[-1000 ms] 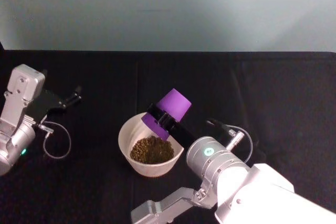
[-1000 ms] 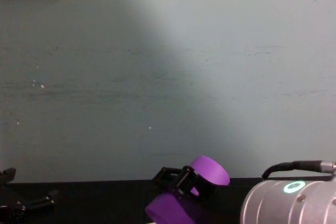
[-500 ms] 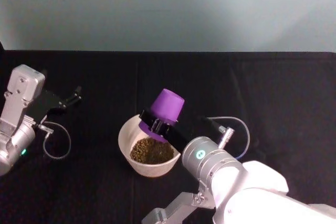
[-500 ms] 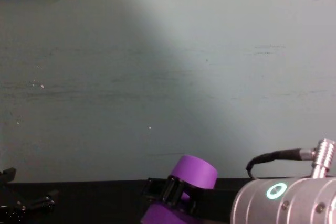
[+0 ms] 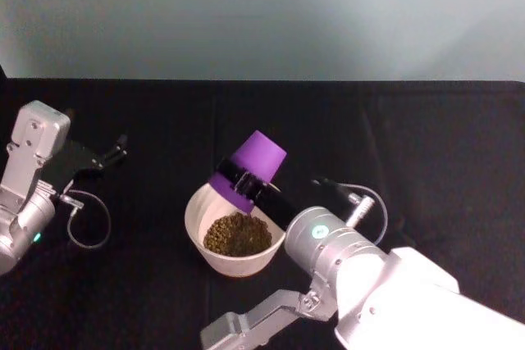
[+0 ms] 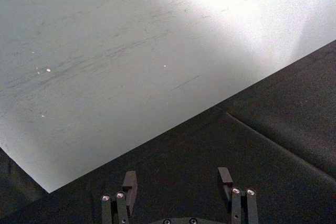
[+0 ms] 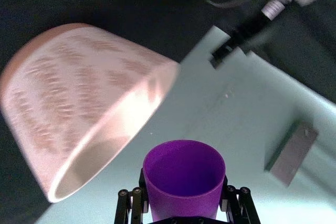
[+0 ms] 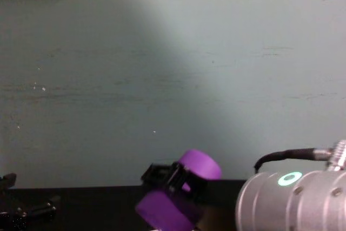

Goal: Pick up the cup and pour the mung beans from the cup into the bowl.

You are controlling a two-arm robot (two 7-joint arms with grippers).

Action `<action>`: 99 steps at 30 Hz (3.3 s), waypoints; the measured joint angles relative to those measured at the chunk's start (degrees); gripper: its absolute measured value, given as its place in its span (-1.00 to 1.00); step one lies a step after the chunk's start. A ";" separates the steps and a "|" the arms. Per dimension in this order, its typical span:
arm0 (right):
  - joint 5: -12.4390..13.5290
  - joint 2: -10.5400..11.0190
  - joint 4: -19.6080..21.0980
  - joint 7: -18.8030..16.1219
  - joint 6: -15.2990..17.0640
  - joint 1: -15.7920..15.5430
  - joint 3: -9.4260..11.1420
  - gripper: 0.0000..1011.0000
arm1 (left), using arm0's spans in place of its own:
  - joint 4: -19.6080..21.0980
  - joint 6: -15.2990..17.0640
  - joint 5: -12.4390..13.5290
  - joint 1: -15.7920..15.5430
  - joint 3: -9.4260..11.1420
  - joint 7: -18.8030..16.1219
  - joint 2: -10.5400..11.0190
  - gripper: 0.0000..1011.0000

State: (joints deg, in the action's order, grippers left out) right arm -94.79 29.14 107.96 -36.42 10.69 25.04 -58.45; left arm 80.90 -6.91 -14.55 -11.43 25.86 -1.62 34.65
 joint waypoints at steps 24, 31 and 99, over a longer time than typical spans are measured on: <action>50.26 -2.17 1.29 32.19 -6.24 -23.46 28.99 0.44 | 0.00 0.00 0.00 0.00 0.00 0.00 0.00 0.98; 64.16 -4.98 -1.83 32.91 -13.12 -26.61 35.35 0.44 | 0.00 0.00 0.00 0.00 0.00 0.00 0.00 0.98; 106.50 -14.81 -32.46 15.60 -23.23 -19.24 42.23 0.46 | 0.00 0.00 0.00 0.00 0.00 0.00 0.00 0.98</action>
State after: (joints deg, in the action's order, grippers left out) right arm 11.71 14.33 75.51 -20.82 -12.54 5.79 -16.22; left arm 80.90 -6.91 -14.55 -11.43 25.86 -1.62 34.65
